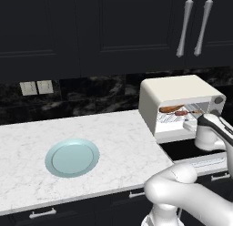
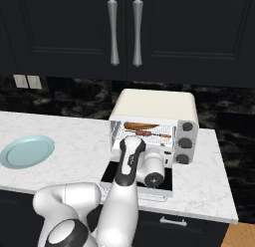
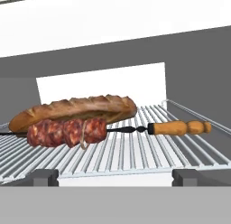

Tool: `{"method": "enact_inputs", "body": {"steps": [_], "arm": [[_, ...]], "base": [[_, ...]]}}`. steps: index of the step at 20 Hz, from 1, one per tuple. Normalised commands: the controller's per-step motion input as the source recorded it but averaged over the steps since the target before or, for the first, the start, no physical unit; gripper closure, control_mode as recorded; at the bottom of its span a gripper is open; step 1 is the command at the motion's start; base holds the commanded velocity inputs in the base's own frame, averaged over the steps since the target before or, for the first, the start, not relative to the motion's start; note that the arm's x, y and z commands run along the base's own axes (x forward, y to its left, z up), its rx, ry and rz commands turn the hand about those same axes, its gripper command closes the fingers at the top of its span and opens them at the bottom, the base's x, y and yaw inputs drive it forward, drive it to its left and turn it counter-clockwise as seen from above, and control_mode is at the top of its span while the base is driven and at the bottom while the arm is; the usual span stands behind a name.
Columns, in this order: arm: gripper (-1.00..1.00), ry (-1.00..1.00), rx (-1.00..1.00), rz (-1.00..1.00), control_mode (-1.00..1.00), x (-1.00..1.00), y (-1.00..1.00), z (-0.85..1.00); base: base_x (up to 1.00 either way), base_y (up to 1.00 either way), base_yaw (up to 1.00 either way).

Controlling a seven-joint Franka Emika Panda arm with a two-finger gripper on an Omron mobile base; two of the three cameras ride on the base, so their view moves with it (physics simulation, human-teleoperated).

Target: Pick up the kebab skewer and baguette bread, and place them inside the toaster oven. Close the toaster oven door and start by setting the timer.

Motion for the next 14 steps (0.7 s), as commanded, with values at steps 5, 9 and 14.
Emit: {"method": "enact_inputs", "body": {"steps": [5,9,14], "arm": [[-1.00,0.00,0.00,0.01,-1.00,0.24,0.00,-0.05],[-1.00,-0.01,0.00,0.01,-1.00,0.29,0.00,-0.02],[-1.00,-0.04,0.00,0.00,-1.00,0.31,0.00,0.00]], "base": [[0.00,0.00,0.00],[0.00,0.00,0.00],[0.00,0.00,0.00]]}}
